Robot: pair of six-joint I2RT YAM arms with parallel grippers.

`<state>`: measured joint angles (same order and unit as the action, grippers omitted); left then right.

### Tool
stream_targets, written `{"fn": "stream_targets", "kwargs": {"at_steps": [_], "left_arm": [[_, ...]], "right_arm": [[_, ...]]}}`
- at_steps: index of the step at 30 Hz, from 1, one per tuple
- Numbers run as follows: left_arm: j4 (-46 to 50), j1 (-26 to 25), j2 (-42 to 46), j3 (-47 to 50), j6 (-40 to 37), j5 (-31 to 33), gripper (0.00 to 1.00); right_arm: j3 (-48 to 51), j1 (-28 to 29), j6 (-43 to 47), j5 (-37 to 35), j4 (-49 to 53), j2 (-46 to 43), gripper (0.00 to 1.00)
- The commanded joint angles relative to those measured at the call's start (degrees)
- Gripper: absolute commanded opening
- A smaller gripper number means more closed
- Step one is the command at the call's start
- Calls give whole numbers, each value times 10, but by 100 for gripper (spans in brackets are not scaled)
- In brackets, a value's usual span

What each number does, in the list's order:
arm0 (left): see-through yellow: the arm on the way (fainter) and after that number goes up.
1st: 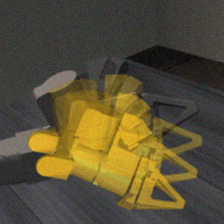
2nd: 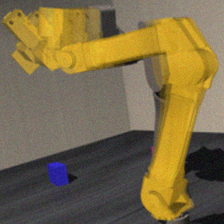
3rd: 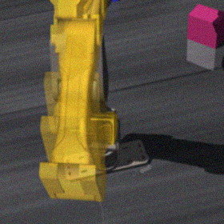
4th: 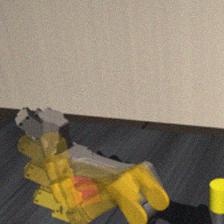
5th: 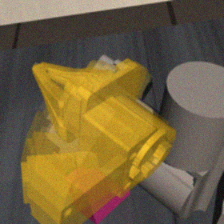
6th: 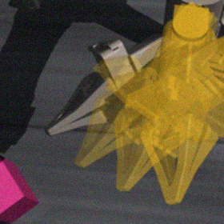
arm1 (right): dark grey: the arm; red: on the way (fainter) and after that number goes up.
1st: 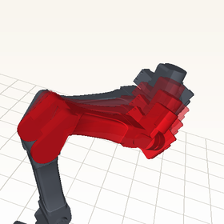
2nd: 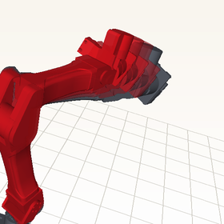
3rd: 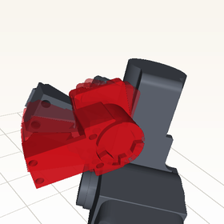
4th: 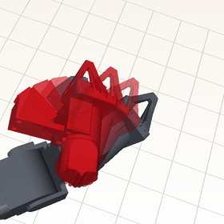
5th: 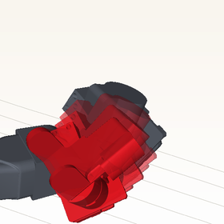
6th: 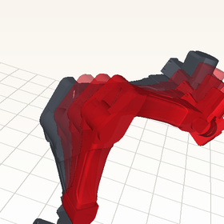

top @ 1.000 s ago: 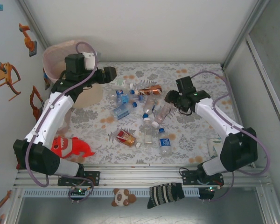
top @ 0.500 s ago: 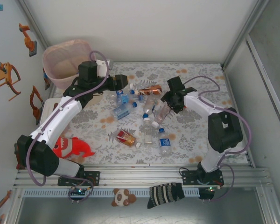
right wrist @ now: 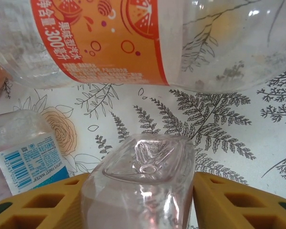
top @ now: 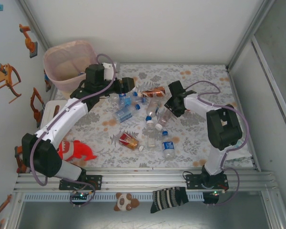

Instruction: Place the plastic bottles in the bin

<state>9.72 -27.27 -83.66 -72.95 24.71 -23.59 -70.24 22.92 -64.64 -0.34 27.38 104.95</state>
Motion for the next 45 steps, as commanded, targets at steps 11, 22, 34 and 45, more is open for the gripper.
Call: {"fn": "stream_targets", "kwargs": {"at_steps": [11, 22, 34, 45], "left_arm": [[-12, -9, -2, -10, 3, -6, 74], [-66, -15, 10, -2, -15, -75, 73], [-129, -46, 19, -11, -73, -184, 73], [-190, -97, 34, -28, -109, -314, 74]], "right_arm": [[9, 2, 12, -60, 12, -94, 38], [84, 3, 195, -24, -94, -272, 31], [79, 3, 413, 237, -228, -402, 24], [93, 7, 419, 429, -429, -470, 23]]}}
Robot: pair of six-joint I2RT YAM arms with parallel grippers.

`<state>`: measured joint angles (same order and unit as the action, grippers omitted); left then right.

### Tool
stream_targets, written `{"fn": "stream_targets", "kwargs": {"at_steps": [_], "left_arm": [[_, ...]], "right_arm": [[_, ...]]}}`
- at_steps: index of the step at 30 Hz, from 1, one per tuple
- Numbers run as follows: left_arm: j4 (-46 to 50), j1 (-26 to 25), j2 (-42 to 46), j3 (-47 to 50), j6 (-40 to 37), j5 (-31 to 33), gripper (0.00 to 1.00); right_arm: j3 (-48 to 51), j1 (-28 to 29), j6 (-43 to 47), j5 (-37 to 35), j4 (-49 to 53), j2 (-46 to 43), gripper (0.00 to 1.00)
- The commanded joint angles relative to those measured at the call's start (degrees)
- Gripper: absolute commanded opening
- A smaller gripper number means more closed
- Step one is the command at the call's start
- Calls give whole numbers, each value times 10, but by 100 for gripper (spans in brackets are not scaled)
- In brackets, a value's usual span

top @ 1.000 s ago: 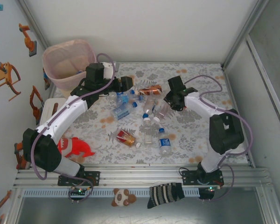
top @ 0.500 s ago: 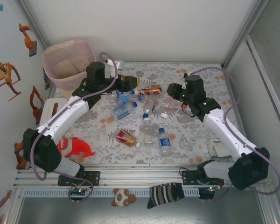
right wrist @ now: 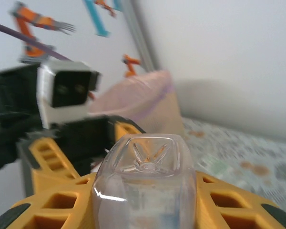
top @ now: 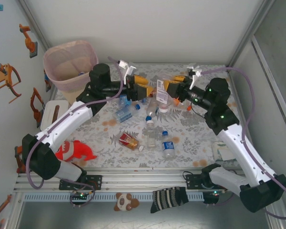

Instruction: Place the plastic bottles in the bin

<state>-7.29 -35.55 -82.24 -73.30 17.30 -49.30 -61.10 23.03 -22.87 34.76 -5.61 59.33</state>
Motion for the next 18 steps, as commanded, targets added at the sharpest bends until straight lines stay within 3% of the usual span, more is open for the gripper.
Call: {"fn": "stream_targets", "kwargs": {"at_steps": [1, 7, 11, 18], "left_arm": [[-14, -23, 20, -32, -42, -67, 75], [-40, -53, 20, -49, -36, -123, 71], [-100, -58, 33, -38, 5, -147, 55], [-121, -61, 54, -30, 7, -149, 39]], "right_arm": [[0, 7, -9, 88, -117, -16, 23], [-12, 14, -81, 124, -220, -18, 22], [-26, 19, -112, 135, -240, -16, 21], [-35, 28, -125, 151, -234, -20, 21]]}}
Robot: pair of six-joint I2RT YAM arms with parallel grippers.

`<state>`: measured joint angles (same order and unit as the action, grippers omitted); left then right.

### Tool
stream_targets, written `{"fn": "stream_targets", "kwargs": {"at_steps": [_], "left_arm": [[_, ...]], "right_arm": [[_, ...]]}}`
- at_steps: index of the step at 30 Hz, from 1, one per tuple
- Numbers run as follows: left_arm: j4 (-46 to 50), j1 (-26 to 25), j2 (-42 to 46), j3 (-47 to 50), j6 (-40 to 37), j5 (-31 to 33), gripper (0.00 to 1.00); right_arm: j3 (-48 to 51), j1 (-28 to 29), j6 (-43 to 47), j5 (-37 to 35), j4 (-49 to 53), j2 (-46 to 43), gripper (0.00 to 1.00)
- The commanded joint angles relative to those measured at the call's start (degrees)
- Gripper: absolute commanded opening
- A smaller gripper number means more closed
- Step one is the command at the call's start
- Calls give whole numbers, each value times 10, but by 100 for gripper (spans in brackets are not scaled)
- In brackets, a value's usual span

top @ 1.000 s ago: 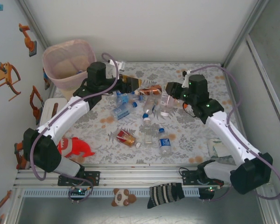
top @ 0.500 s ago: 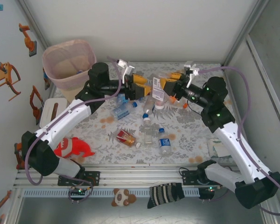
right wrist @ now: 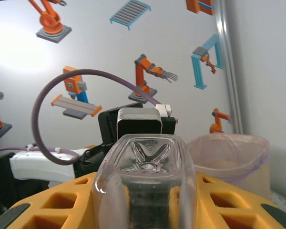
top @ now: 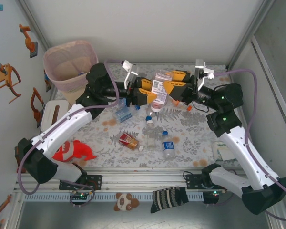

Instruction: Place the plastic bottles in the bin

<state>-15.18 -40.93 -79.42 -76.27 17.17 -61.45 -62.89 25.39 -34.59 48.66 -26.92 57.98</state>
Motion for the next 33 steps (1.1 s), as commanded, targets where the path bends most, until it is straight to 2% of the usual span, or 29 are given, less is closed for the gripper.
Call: {"fn": "stream_targets", "kwargs": {"at_steps": [1, 3, 5, 9, 12, 15, 18, 25, 33], "left_arm": [[-44, -7, 27, 0, 8, -28, 37], [-47, -8, 31, 1, 8, -28, 34], [-47, -8, 34, 2, 7, -29, 32], [10, -7, 40, -14, -19, -24, 32], [77, -6, 54, -21, -66, 5, 33], [152, 0, 67, -32, -111, 65, 36], [217, 8, 76, -47, -143, 158, 36], [323, 31, 72, -85, -161, 392, 36], [425, 116, 65, -145, -157, 572, 34]], "right_arm": [[-17, 6, -9, 13, -16, -7, 21], [-17, 6, -8, 11, -6, -10, 22], [-18, 6, 1, 5, 14, -15, 28], [-25, 7, 46, -29, 90, -32, 54], [-28, 7, 91, -61, 152, -50, 65], [-38, 7, 136, -94, 217, -67, 68], [-49, 7, 168, -114, 264, -78, 68], [-55, 7, 176, -128, 281, -80, 68], [-56, 7, 176, -131, 288, -76, 68]]}}
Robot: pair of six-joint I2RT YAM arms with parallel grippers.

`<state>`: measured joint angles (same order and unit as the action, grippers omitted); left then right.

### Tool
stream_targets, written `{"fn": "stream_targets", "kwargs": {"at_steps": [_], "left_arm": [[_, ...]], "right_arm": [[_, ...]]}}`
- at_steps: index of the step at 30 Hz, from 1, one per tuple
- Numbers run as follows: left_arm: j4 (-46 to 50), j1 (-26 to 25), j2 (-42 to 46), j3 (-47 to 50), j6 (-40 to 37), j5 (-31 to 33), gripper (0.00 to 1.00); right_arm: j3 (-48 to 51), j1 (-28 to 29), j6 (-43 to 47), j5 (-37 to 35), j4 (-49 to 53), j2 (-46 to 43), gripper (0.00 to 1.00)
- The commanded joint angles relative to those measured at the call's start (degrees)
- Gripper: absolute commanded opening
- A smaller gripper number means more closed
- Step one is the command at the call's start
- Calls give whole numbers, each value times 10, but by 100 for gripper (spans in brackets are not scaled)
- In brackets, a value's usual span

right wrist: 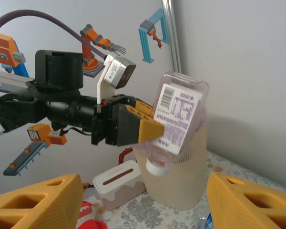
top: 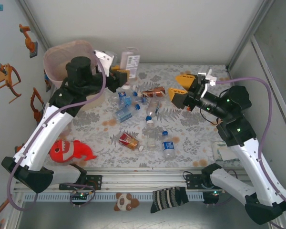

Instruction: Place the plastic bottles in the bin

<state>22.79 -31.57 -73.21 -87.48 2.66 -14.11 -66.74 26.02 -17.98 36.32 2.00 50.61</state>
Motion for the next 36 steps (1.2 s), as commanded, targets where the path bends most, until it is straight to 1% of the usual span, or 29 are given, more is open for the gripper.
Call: {"fn": "stream_targets", "kwargs": {"at_steps": [1, 3, 6, 9, 13, 16, 19, 23, 24, 28, 31, 36], "left_arm": [[56, 39, 1, -42, -9, 117, 34], [66, 74, 0, -51, -3, 136, 34], [48, 125, 2, -45, -2, 157, 35], [57, 175, -13, -65, -3, 179, 34], [86, 243, -51, -107, 4, 175, 34], [107, 285, -83, -133, 17, 171, 34], [130, 315, -121, -157, 32, 175, 36], [170, 335, -171, -195, 52, 192, 35], [185, 337, -184, -207, 58, 206, 34], [255, 338, -237, -252, 72, 256, 24], [282, 338, -266, -264, 84, 287, 19], [334, 340, -322, -296, 104, 314, 18]], "right_arm": [[-17, 1, 11, -9, -1, -3, 68], [-18, 1, 11, -11, 1, -2, 68], [-21, 1, 9, -9, 6, 3, 68], [-23, 1, 10, -7, 9, 7, 68], [-23, 1, 8, -6, 10, 9, 68], [-20, 1, 8, -6, 9, 11, 68], [-19, 1, 8, -8, 8, 13, 68], [-21, 1, 7, -7, 8, 16, 68], [-20, 1, 7, -6, 8, 16, 68], [-19, 1, 6, -7, 11, 17, 68], [-19, 1, 3, -5, 12, 18, 68], [-15, 1, 5, -6, 13, 17, 68]]}}
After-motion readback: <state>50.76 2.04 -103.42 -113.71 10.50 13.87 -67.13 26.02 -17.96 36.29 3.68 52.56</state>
